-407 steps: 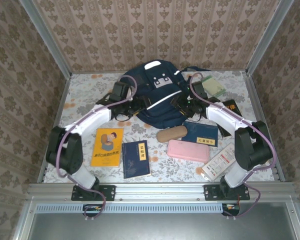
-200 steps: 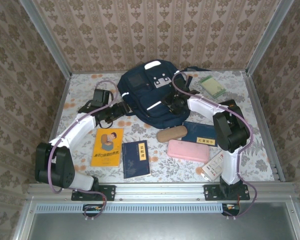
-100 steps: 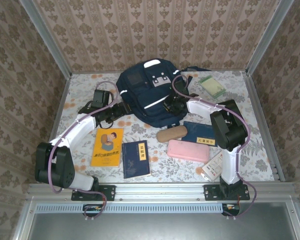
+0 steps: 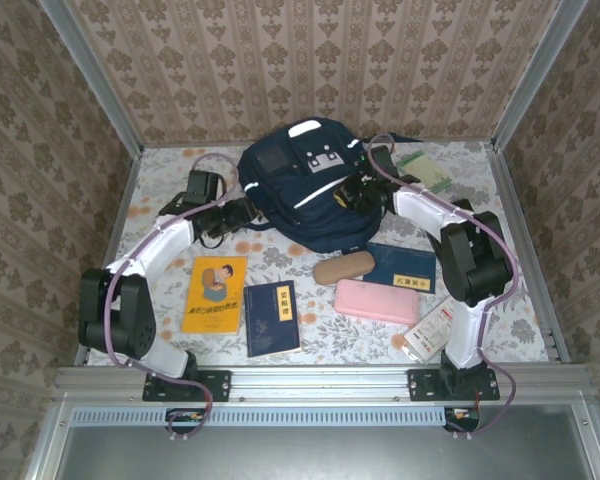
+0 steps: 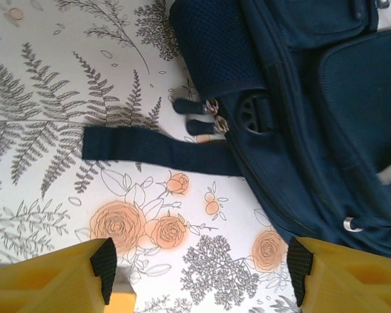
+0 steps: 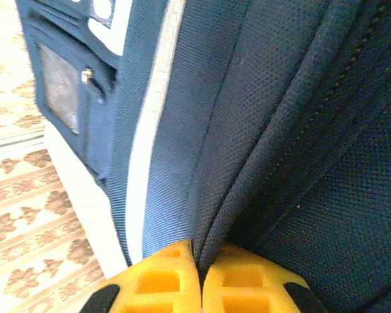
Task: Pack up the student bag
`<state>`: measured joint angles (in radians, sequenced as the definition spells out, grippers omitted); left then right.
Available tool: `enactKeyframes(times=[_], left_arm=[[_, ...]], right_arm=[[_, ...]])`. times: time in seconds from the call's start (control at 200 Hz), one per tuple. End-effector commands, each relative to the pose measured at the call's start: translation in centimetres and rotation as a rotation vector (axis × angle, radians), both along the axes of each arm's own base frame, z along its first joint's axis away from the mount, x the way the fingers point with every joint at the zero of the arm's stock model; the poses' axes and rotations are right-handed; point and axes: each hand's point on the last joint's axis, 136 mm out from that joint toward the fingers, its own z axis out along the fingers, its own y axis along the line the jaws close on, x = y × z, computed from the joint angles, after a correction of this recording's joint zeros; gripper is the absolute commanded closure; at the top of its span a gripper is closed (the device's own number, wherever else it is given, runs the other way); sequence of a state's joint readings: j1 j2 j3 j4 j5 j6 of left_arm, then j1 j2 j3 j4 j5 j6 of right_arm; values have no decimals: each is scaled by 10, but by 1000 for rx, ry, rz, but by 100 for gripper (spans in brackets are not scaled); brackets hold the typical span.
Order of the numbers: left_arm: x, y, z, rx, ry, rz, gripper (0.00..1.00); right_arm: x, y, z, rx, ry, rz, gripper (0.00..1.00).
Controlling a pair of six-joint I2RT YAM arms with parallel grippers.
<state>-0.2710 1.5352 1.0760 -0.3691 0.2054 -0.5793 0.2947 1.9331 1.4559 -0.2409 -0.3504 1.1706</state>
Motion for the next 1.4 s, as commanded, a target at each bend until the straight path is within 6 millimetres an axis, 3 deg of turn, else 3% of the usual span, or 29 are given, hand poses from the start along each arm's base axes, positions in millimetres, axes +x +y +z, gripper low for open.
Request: enactKeyframes(times=[0.0,0.24,0.495,0.69,0.97,1.395], left_arm=[[16,-23,0,7,-106,-178,31],[30,-54,8,-22,-253,-411,34],[47,-73,9,-96,-275,-480,37],[51,-79,2,-154,-261,-498,47],[45,-65,-12,-187,-272,-468,47],[40,-76,-24,-281,-249,-475,46]], right_arm=[[28,3,85,125,-178,95,100],[30,-6,102,188,-129,102,100],[39,-6,108,285,-80,84,100],[48,-10,113,333,-68,62,100],[56,-13,119,370,-66,52,100],[64,-14,123,407,-59,35,100]])
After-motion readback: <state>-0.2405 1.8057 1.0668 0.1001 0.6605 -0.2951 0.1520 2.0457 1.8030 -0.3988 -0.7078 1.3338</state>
